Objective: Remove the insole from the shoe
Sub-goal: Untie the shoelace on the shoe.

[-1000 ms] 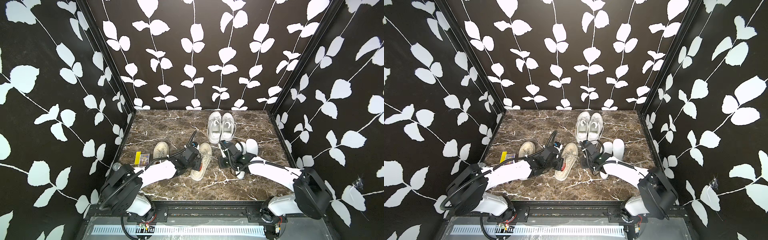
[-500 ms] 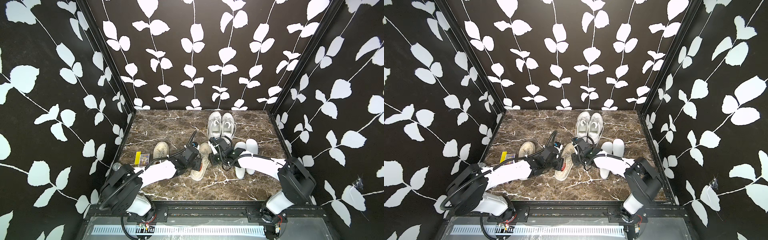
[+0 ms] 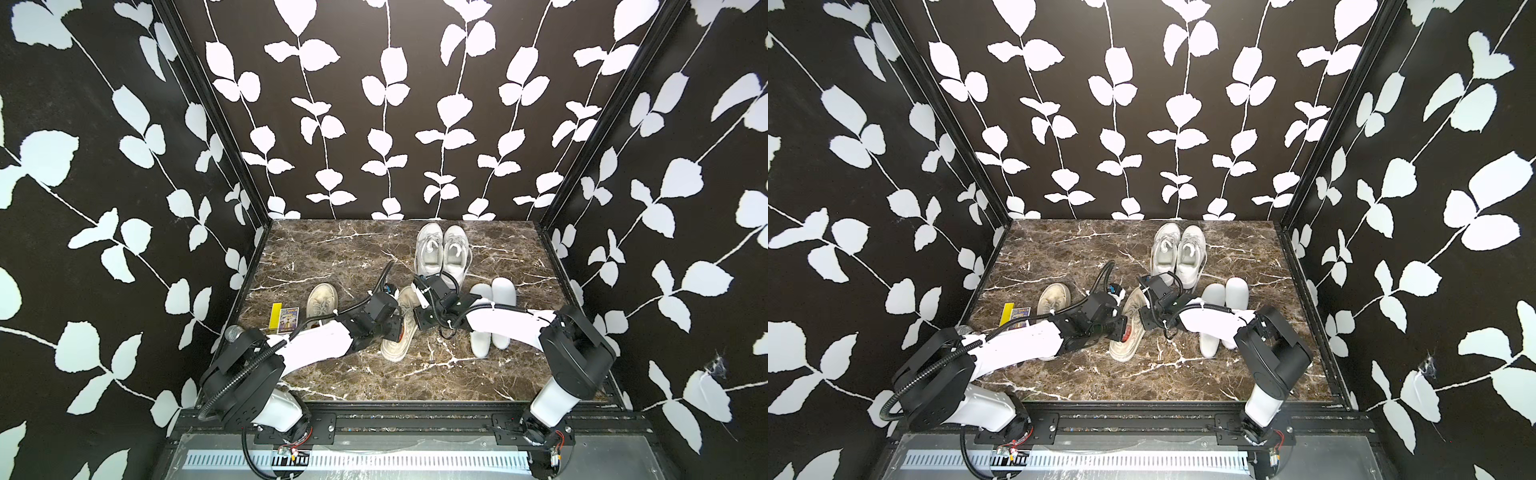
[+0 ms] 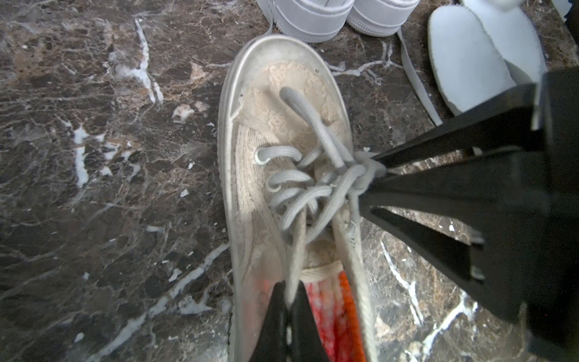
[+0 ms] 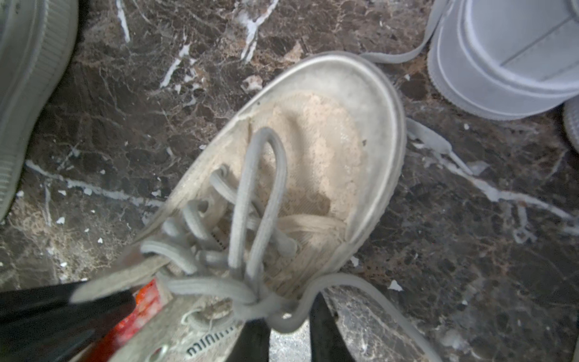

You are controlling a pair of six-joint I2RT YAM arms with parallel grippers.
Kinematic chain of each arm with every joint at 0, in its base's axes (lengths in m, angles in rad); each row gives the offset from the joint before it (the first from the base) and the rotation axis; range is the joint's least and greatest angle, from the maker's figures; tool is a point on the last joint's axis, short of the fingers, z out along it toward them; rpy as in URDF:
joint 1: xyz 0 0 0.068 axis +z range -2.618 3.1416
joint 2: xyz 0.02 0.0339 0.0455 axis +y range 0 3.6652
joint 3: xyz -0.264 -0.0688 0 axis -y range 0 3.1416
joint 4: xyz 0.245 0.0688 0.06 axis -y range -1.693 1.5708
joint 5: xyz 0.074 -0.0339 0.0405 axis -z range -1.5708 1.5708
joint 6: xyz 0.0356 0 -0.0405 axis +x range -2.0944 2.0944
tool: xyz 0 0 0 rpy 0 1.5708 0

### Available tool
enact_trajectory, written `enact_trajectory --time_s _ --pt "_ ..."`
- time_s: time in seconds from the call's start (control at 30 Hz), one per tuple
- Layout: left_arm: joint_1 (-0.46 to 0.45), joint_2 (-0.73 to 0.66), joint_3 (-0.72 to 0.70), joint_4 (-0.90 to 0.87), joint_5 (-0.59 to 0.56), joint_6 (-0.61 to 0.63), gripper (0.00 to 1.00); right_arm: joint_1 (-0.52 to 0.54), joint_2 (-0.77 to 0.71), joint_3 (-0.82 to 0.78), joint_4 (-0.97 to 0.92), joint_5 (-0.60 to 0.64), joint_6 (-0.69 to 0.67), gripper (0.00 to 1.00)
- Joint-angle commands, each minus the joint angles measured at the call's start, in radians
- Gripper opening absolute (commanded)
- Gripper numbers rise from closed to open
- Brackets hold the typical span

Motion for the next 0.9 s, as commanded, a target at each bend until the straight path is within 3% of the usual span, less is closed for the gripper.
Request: enact_trajectory --time_s 0.0,0.2,0.53,0.87 --pt "0.005 -0.039 -0.011 0.005 -0.007 0.002 0.0 0.008 0.026 0.026 0.011 0.022 0.003 0.15" --pt "0.005 -0.049 -0.012 -0.018 -0.033 -0.002 0.0 0.008 -0.039 -0.02 -0.019 0.163 0.043 0.0" --pt "0.006 -0.061 -0.013 -0.036 -0.069 -0.014 0.0 -0.017 -0.216 -0.15 -0.08 0.318 0.133 0.0" --pt "0.006 -0.045 0.008 -0.046 -0.066 -0.005 0.0 -0.095 -0.291 -0.202 -0.137 0.345 0.221 0.0"
